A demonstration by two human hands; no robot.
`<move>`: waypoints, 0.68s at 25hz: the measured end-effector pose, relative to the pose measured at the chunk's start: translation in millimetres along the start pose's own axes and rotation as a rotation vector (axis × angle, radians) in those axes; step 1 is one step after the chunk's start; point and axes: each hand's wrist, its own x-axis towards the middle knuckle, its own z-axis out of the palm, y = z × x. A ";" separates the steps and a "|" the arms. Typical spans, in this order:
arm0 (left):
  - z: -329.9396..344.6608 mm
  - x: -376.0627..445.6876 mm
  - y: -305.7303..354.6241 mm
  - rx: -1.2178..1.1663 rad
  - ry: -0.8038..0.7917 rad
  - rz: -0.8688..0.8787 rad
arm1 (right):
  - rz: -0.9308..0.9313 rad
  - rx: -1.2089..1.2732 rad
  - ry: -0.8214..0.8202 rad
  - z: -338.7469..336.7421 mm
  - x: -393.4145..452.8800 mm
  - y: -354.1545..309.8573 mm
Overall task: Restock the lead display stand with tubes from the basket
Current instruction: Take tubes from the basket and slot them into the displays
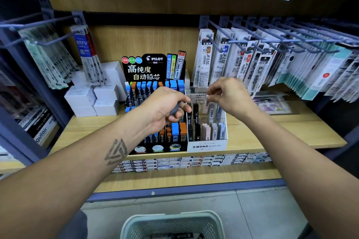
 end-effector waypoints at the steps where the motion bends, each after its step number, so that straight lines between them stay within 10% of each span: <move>1: -0.9 0.3 -0.3 0.006 0.000 -0.003 | 0.008 -0.015 -0.022 4.1 0.4 -1.2; 17: -2.4 -1.7 -2.0 -0.031 -0.063 -0.059 | -0.045 -0.510 -0.024 28.0 -5.9 -15.1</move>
